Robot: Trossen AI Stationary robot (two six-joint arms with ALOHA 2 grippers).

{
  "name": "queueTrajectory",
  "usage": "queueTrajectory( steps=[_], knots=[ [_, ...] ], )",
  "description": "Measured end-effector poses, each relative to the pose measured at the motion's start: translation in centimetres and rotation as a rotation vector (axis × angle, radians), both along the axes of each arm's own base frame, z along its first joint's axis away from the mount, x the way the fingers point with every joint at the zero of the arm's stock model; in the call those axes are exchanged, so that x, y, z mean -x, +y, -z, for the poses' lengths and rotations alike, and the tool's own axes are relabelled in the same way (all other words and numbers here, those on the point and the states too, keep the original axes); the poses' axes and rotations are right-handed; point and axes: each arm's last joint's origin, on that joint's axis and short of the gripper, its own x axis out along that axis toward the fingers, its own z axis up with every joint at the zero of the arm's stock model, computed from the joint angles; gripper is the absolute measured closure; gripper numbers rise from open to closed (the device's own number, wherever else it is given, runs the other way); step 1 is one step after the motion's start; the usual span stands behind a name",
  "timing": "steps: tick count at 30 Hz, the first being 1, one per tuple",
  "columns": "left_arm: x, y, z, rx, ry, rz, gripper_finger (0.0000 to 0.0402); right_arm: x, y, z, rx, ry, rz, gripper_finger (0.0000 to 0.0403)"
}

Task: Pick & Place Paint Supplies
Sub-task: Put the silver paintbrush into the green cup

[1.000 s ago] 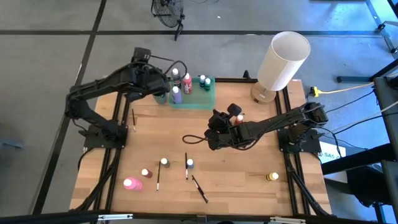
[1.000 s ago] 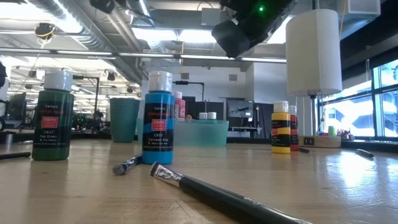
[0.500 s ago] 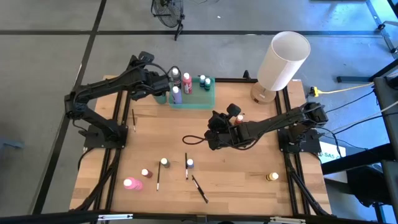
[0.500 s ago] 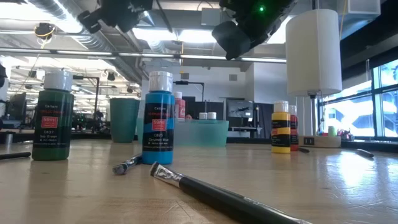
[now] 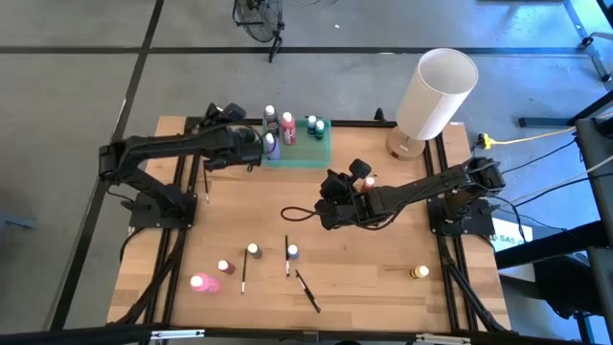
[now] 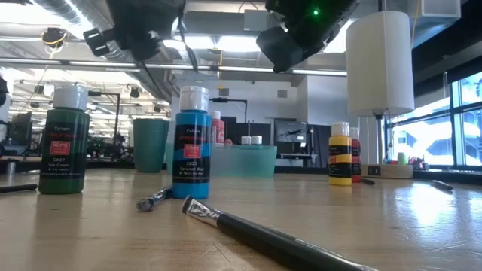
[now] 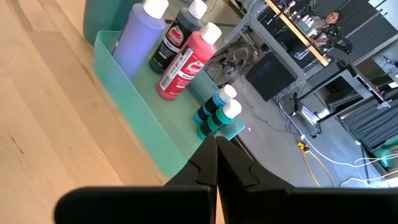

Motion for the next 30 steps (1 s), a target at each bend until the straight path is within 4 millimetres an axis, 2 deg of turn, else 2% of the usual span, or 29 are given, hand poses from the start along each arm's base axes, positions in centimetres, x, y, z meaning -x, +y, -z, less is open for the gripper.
queueTrajectory(
  steps=[11, 16, 19, 23, 30],
  knots=[
    [0.9, -0.3, 3.0, 0.067, 0.103, -0.010, 0.0399, 0.0, 0.0, 0.0, -0.002, -0.007, 0.000, 0.0402],
    [0.7, -0.2, 4.1, 0.142, 0.095, -0.018, 0.0399, -0.1, -0.1, 0.0, -0.001, -0.007, 0.004, 0.0402],
    [0.0, -0.1, 4.5, 0.218, 0.067, -0.009, 0.0399, -0.1, -0.3, 0.0, -0.002, -0.007, 0.010, 0.0402],
    [-0.8, 0.2, 4.5, 0.157, 0.011, 0.007, 0.0399, -0.1, -0.3, 0.0, -0.014, -0.004, 0.004, 0.0402],
    [-0.8, 0.2, 4.6, 0.241, 0.083, 0.022, 0.0399, -0.1, -0.3, 0.0, -0.015, -0.003, 0.002, 0.0402]
  ],
)
